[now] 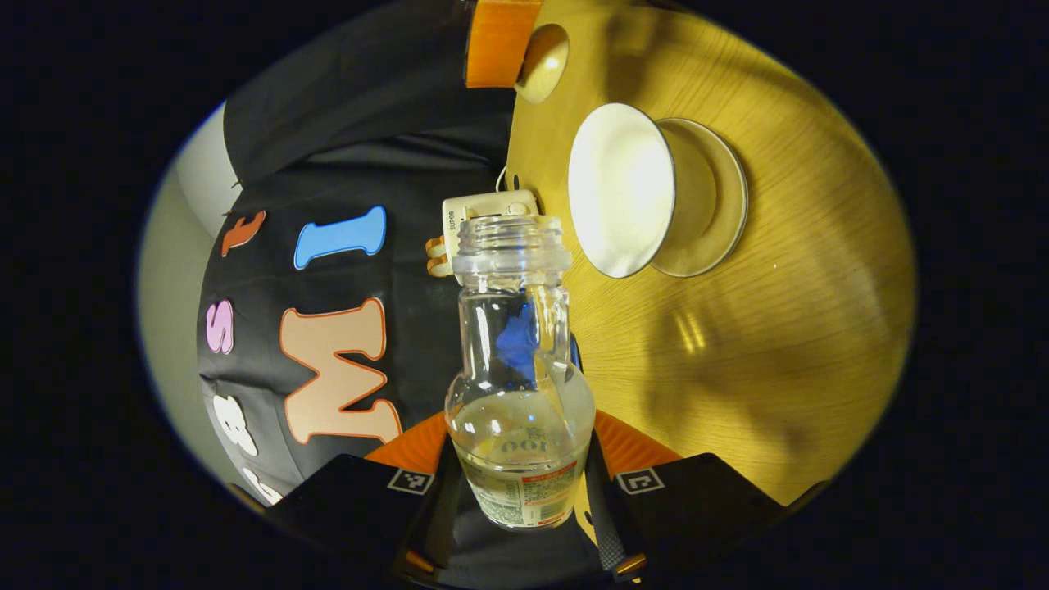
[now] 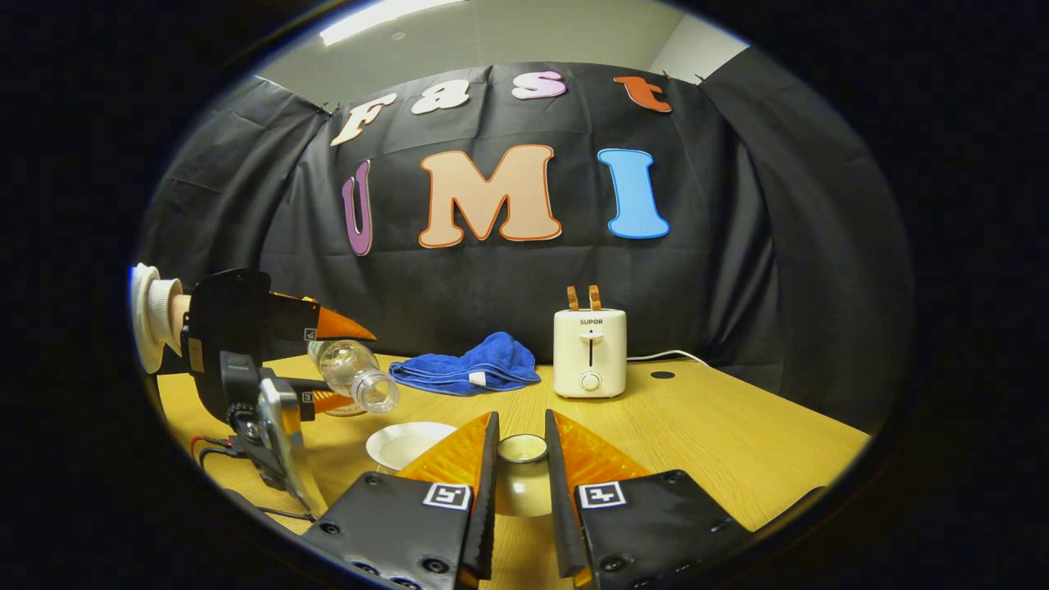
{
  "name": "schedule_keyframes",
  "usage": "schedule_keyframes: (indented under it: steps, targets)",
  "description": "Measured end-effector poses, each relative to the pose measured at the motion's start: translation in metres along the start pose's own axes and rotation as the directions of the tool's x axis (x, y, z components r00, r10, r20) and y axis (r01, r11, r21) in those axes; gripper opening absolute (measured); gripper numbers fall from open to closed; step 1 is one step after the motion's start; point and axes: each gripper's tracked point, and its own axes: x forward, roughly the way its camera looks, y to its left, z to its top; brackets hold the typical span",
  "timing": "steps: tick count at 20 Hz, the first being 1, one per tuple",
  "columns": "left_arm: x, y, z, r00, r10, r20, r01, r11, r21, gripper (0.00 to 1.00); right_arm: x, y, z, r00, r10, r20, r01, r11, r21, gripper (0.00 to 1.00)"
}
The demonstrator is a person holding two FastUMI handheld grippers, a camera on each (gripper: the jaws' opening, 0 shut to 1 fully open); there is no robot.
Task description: Open the teacup lid with one hand, grasp the water bottle and pour water into the teacup with the other hand; after pouring, place the water bottle on the coaster and then close the teacup lid.
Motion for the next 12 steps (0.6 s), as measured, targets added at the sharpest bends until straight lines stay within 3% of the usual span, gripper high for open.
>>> schedule_keyframes:
  steps: [12]
  targets:
    - [-0.003, 0.019, -0.009, 0.999, 0.033, -0.011, -0.032, 0.991, 0.127, 0.65, 0.001, 0.0, 0.0, 1.0, 0.002, 0.0, -0.002, 1.0, 0.0, 0.33]
